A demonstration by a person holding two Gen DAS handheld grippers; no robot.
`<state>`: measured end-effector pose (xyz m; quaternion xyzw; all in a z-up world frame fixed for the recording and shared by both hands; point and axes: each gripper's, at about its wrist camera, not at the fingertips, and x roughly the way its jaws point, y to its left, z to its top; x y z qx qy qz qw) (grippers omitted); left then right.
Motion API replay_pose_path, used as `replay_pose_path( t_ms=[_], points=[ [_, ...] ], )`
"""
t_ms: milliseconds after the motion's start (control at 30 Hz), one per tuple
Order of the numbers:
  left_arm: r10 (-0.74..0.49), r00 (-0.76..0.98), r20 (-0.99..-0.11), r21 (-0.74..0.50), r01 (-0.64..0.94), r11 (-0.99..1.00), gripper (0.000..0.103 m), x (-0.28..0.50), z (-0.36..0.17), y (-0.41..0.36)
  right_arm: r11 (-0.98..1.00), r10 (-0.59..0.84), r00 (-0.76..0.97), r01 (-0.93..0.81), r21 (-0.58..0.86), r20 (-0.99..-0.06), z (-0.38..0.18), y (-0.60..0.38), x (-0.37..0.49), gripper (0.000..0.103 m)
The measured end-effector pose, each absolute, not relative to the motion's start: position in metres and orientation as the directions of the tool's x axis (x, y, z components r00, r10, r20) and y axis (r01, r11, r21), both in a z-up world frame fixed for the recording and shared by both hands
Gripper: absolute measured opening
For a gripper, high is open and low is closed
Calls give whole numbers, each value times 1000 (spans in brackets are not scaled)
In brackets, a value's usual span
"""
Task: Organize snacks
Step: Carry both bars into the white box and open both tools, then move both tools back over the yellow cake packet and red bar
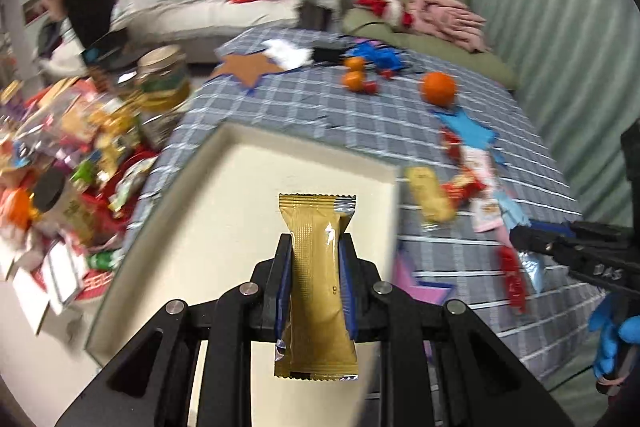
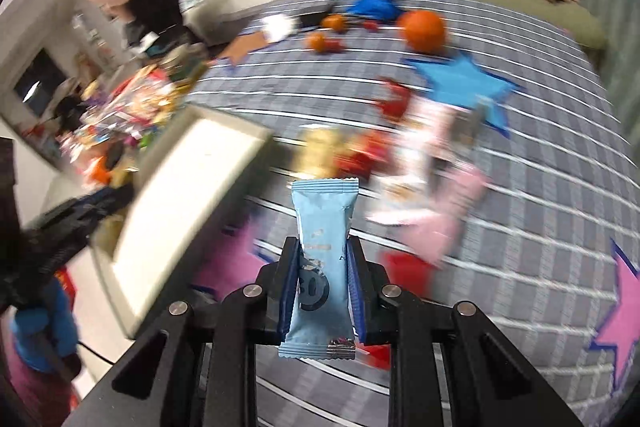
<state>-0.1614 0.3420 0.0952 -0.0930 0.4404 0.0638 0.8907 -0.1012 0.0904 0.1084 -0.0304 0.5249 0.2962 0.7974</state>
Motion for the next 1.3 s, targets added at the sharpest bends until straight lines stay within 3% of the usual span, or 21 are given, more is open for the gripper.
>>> replay_pose_path(
  t_ms=[400,467,533,567,600,767,1067,1300],
  points=[
    [38,529,-848,-122,-265,956,24,-161,53,384,728,483,153,-617,299,-862,94,225,-94,25],
    [40,522,-852,-116,-263,958,31,-159,50,384,726,484,130,-612,314,-865,92,232,-90,25],
    [54,518,-853,-98,-262,960,56,-159,48,382,733,480,123,-600,320,-869,91,233,-86,44],
    [63,524,-849,-92,-263,960,72,-160,49,381,749,470,147,-589,305,-871,91,229,-84,83],
    [72,539,-839,-86,-262,961,77,-162,52,379,761,463,176,-581,288,-869,94,226,-84,103],
    [55,557,-828,-96,-239,966,78,-160,61,373,821,385,257,-534,202,-886,91,174,-84,103],
    [-14,569,-822,-109,-134,985,80,-149,84,320,958,144,288,-282,60,-947,43,41,-82,103],
    [-70,518,-853,-110,-48,993,81,-124,82,255,955,116,310,-295,20,-944,25,32,-85,103]
  ],
)
